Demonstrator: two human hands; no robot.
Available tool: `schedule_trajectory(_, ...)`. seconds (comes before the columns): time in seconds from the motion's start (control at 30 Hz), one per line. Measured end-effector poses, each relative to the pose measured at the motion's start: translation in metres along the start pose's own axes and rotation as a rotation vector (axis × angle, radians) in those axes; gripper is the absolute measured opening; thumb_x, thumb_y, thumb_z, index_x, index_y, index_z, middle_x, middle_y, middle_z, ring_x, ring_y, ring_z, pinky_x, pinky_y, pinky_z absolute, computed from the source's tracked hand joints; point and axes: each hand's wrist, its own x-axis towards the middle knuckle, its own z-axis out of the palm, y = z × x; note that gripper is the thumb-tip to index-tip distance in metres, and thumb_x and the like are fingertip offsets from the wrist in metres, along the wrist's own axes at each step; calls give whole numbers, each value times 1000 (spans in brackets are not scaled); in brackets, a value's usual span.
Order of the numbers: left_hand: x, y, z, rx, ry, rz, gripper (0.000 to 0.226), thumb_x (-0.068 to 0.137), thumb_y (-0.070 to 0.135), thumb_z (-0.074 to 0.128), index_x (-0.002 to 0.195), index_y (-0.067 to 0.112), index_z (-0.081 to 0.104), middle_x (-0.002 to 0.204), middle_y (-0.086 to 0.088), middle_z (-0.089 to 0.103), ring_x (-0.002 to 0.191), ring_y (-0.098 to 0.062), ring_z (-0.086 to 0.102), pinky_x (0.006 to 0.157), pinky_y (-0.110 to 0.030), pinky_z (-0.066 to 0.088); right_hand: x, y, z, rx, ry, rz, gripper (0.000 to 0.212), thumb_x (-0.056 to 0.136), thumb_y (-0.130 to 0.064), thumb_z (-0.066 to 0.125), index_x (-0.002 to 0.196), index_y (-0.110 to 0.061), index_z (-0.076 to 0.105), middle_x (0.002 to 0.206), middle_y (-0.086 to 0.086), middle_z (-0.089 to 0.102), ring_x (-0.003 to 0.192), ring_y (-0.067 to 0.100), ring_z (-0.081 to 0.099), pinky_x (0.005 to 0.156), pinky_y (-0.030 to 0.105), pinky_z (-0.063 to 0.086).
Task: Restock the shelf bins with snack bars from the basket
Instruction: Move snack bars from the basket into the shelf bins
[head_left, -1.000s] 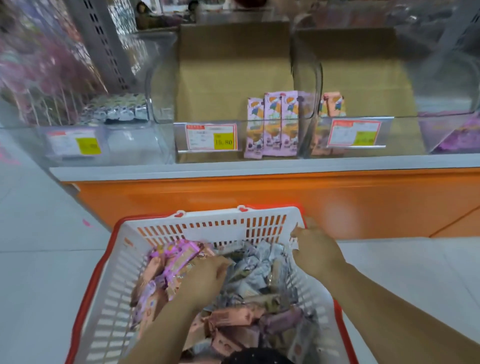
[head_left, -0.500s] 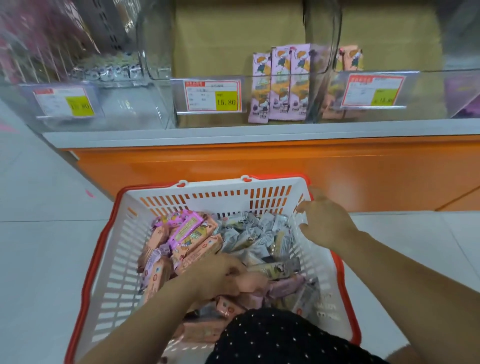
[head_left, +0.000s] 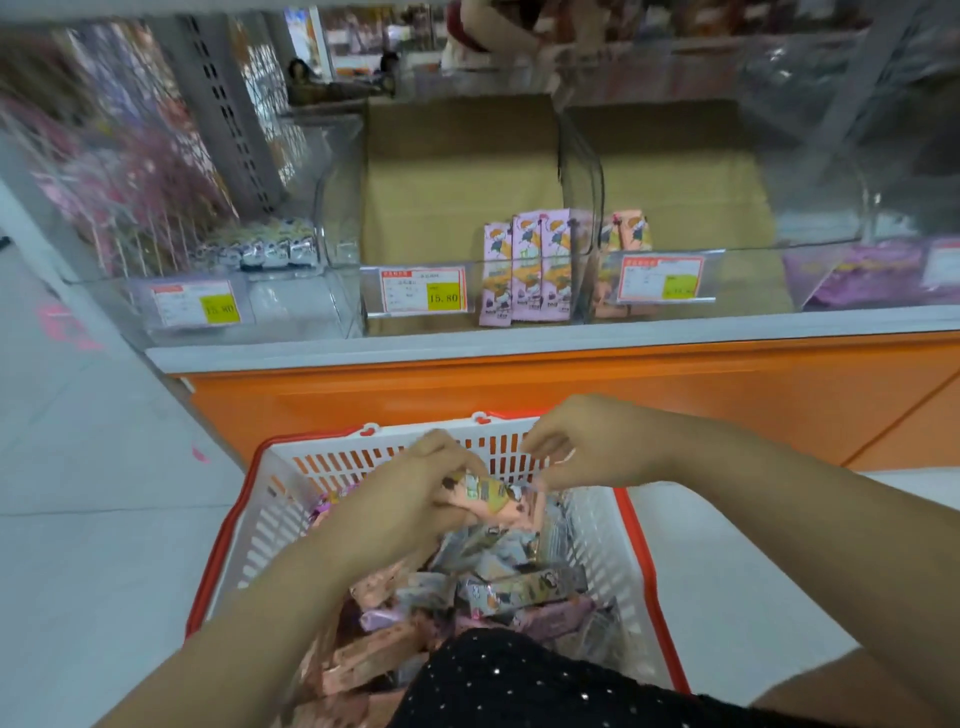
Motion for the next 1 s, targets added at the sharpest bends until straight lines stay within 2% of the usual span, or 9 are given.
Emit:
schedule_trajectory(0.07, 7, 21, -23, 35, 65, 59, 36, 79, 22, 75, 112, 27, 61, 100, 19, 42, 90, 0, 48, 78, -8, 41, -14, -14, -11, 60, 81, -42, 51, 84, -35, 70, 128, -14, 57, 129, 0, 59, 104, 4, 57, 83, 13, 43)
schedule_trajectory(0.17, 16, 48, -47, 43, 147, 111, 37, 77, 21, 77, 112, 22, 64, 97, 18, 44, 90, -4, 50, 81, -22, 47, -33, -23, -23, 89, 225, -50, 47, 77, -33, 76, 120, -17, 62, 118, -4, 62, 85, -2, 52, 75, 15, 45)
schedule_trajectory(0.3, 32, 81, -62, 45, 258, 153, 39, 77, 15, 77, 113, 22, 63, 98, 17, 42, 92, -4, 47, 79, -6, 39, -53, -16, -35, 121, 500, -24, 39, 73, -30, 78, 108, -19, 66, 95, -7, 63, 71, -9, 50, 66, 9, 42)
schedule_trajectory(0.37, 43, 98, -63, 100, 345, 150, 42, 77, 18, 77, 116, 24, 62, 105, 13, 44, 100, -6, 45, 82, -8, 38, -61, -8, -42, 152, 622, 8, 34, 72, -31, 79, 103, -21, 67, 90, -8, 62, 71, -8, 52, 68, 12, 45)
schedule_trajectory(0.47, 65, 116, -56, 164, 492, 115, 55, 75, 27, 78, 126, 24, 56, 124, 4, 48, 115, -19, 46, 93, -37, 45, -69, 7, -50, 205, 764, 72, 27, 71, -31, 79, 94, -22, 67, 85, -7, 63, 72, 1, 55, 71, 24, 50)
schedule_trajectory(0.5, 73, 121, -53, 142, 529, 82, 61, 75, 29, 78, 131, 24, 52, 131, 2, 46, 120, -22, 44, 96, -41, 44, -71, 12, -52, 221, 803, 86, 24, 72, -29, 79, 92, -23, 66, 84, -6, 64, 72, 4, 56, 71, 27, 51)
schedule_trajectory(0.63, 102, 136, -43, 39, 635, -86, 65, 86, 29, 67, 143, 26, 35, 149, 2, 33, 136, -21, 31, 107, -41, 33, -76, 37, -63, 255, 933, 191, 24, 74, -29, 76, 94, -20, 64, 82, -4, 61, 68, 10, 56, 68, 30, 52)
schedule_trajectory(0.8, 119, 122, -20, 262, 636, -170, 54, 92, 30, 55, 142, 35, 36, 156, 0, 19, 146, -22, 9, 115, -52, 2, -67, 56, -87, 285, 1097, 254, 19, 80, -26, 72, 93, -16, 63, 83, -2, 63, 76, 15, 60, 72, 35, 54)
schedule_trajectory(1.0, 138, 114, -14, 272, 525, -143, 65, 95, 33, 50, 146, 48, 13, 159, 3, 2, 146, -21, -11, 112, -59, -6, -23, 75, -123, 236, 1219, 325, 25, 81, -34, 72, 98, -17, 63, 91, 1, 66, 80, 18, 61, 66, 31, 51)
